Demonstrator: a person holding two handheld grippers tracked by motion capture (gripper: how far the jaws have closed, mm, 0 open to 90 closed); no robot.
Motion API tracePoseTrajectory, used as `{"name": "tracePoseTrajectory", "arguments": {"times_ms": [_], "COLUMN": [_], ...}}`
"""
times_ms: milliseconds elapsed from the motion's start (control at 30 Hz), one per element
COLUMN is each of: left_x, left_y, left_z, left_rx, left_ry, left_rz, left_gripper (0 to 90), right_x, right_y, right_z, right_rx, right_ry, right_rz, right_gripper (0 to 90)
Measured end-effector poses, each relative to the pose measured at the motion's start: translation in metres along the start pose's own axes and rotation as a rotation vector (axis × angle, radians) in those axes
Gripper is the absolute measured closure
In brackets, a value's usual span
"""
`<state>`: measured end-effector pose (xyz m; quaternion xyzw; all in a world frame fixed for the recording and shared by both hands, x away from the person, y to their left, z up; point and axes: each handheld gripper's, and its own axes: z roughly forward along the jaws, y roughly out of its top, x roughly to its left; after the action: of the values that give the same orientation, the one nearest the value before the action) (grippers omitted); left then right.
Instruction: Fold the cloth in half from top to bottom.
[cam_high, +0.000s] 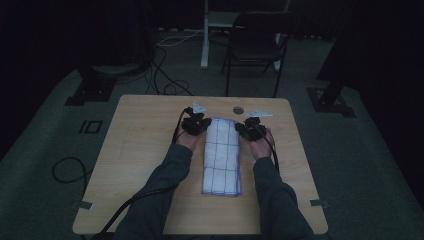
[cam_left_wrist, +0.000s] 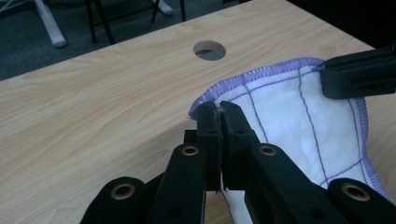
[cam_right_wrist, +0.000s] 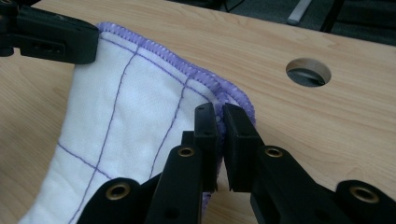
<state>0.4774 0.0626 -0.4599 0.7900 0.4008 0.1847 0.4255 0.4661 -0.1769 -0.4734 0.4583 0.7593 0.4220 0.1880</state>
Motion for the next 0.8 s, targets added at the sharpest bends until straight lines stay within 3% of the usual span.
{"name": "tracePoseTrajectory", "arguments": {"times_ms": [300,800], "left_x": [-0.004,-0.012], "left_y": [-0.001,-0.009], "left_z": [-0.011,-0.032], "left_rx": [-0.027,-0.061], "left_ry": [-0.019,-0.053], "left_rz": [-0.001,-0.003], "left_gripper": [88.4,88.3], "right_x": [0.007,0.018], "right_y": [0.000,-0.007], "right_z": [-0.014,-0.035], "right_rx": [-0.016,-0.053], "right_ry": [-0.002,0.020], "right_rz": [-0.049,-0.078], "right_gripper": [85.6,85.6]}}
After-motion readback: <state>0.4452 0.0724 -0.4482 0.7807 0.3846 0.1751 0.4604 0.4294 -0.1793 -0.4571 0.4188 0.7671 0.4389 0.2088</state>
